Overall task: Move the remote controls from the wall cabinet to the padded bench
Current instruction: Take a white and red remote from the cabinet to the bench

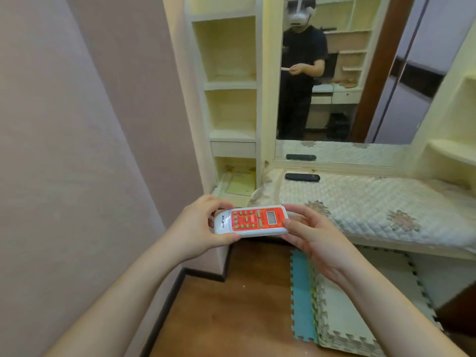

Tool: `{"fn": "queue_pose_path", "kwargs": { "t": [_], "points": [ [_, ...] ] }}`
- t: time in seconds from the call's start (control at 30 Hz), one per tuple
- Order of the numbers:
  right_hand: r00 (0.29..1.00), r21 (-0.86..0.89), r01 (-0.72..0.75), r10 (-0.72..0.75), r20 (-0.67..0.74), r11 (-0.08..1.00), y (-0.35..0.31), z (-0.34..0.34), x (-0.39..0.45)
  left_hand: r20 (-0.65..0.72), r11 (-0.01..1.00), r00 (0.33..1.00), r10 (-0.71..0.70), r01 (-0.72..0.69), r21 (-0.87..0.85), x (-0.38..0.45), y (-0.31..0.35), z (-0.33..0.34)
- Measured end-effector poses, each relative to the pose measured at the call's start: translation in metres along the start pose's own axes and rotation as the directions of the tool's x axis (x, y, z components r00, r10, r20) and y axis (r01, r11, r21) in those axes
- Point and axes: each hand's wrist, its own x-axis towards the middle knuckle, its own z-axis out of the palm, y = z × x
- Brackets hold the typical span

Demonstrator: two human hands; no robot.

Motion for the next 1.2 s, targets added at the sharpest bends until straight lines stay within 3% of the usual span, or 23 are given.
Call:
{"fn": "queue_pose_path", "kwargs": {
  "t": [0.3,0.8,1.2],
  "points": [
    [0.994,0.042,-0.029,0.033,-0.107,0.999,-0.006,-0.052,0.052,0.106,0.998,0.992,0.061,-0.06,-0.015,0.089,-0.003,0.038],
    [0.946,-0.026,-0.04,0.03,-0.322,0.999,0.007,-0.042,0.165,0.206,0.978,0.957,0.205,-0.193,-0.074,0.217,-0.087,0.061],
    [0.904,0.029,-0.092,0.096,-0.416,0.995,0.027,-0.091,0.219,0.303,0.976,0.929,0.211,-0.185,-0.114,0.285,-0.102,0.126]
  ]
}}
